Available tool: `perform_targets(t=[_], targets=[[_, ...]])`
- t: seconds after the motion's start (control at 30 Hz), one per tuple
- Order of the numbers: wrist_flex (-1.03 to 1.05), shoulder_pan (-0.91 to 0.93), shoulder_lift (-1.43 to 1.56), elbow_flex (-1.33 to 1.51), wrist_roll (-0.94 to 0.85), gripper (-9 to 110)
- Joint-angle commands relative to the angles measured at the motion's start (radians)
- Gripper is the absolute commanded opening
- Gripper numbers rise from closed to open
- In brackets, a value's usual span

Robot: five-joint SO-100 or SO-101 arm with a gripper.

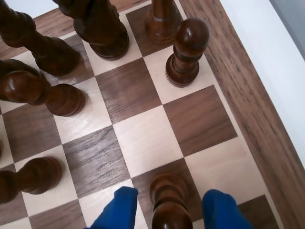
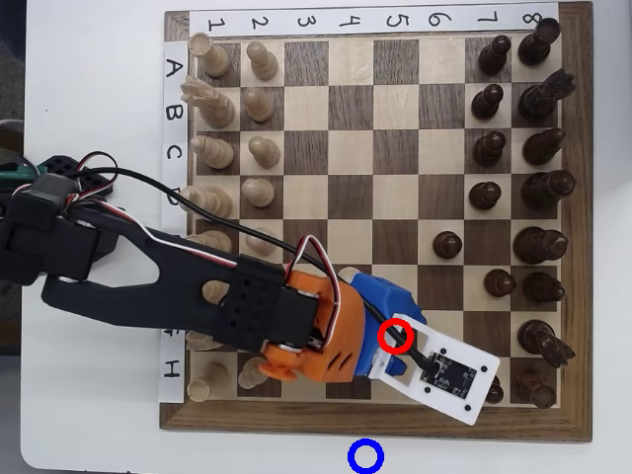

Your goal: Move the piece to destination

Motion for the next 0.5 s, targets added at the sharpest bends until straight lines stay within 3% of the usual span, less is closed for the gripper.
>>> perform_targets(t=[0.0, 0.47], targets=[[-0.077, -0.005, 0.011, -0.003, 0.146, 17], [-0.061, 0.017, -0.002, -0.002, 0.123, 9]])
